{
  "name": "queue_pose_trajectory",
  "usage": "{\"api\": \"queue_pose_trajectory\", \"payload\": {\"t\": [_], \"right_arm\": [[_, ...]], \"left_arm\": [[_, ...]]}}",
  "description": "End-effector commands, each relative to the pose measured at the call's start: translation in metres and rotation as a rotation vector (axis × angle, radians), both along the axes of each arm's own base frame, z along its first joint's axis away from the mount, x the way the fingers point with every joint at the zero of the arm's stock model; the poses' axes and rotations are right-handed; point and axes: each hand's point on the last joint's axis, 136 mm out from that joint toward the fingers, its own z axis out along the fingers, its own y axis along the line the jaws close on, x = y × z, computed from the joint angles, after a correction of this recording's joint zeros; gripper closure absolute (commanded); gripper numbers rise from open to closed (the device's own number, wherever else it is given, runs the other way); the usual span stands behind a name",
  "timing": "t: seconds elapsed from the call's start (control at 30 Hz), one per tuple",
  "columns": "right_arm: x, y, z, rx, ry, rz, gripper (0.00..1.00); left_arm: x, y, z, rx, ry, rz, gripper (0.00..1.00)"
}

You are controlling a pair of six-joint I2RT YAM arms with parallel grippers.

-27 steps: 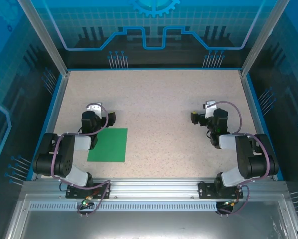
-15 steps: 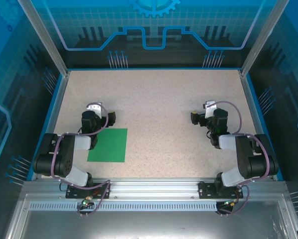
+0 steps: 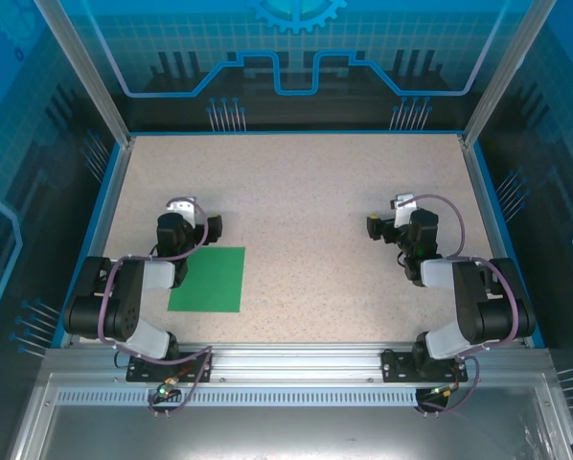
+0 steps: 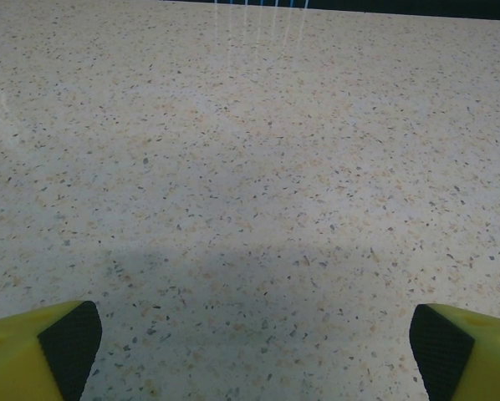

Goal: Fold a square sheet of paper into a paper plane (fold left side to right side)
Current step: Move the square sheet of paper to the center of the table.

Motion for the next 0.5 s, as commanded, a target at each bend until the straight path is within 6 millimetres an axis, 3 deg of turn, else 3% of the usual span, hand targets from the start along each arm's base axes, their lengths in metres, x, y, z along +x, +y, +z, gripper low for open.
{"api": "queue_pose_trajectory", "payload": {"t": [0.0,0.17,0.23,0.37,0.47], "right_arm": [[0.007,-0.005,0.009,-0.002,-0.019,-0.020,0.01],[0.004,-0.008,0.016,-0.001,-0.026,-0.037,0.01],[-0.001,-0.011,0.034,0.005,-0.021,-0.055,0.01],[-0.023,-0.004,0.057,0.069,-0.002,-0.049,0.01],[-0.045,0.005,0.070,0.129,0.038,-0.050,0.01]], "left_arm": [[0.007,0.007,0.016,-0.008,-0.031,0.038,0.01],[0.006,0.006,0.023,-0.006,-0.042,0.033,0.01],[0.001,0.005,0.034,-0.007,-0.033,0.036,0.01],[-0.013,0.002,0.055,-0.095,0.035,0.091,0.01],[-0.031,-0.013,0.063,-0.151,0.150,0.098,0.01]]}}
